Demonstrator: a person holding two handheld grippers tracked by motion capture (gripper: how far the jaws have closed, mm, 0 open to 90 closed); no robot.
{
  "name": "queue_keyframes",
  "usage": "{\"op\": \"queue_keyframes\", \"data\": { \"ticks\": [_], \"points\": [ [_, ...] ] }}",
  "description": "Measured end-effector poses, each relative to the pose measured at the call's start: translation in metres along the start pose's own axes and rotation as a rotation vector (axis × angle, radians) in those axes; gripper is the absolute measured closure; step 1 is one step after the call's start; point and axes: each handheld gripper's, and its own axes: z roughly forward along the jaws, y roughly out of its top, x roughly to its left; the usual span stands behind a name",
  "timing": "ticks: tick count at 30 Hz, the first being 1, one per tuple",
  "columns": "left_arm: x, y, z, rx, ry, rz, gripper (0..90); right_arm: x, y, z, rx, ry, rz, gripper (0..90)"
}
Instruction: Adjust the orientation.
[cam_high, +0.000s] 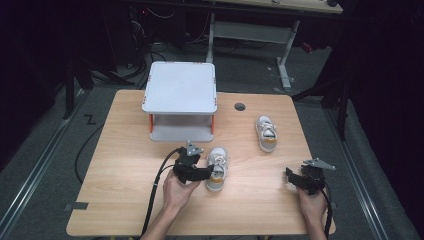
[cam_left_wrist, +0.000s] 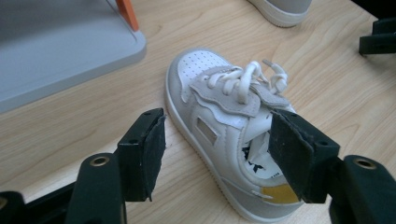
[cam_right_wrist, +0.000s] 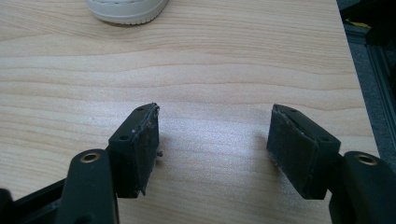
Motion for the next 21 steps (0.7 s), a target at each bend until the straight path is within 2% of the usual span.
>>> {"op": "queue_keyframes", "data": {
  "ticks": [7,10,15,21],
  "points": [
    [0.02,-0.005,-0.018,-0.052,0.015,-0.038,35.0,0.0,0.0,0.0,-0.002,0.0,-0.002,34.2],
    [0.026,-0.007,-0.022,-0.061,0.021,-0.047,34.6,0.0,0.0,0.0,-0.002,0.0,-0.002,34.2],
    [0.039,-0.014,-0.032,-0.088,0.02,-0.092,33.9,0.0,0.0,0.0,-0.002,0.0,-0.002,34.2],
    [0.052,-0.024,-0.04,-0.1,0.036,-0.122,33.3,0.0,0.0,0.0,-0.002,0.0,-0.002,34.2]
  ]
}}
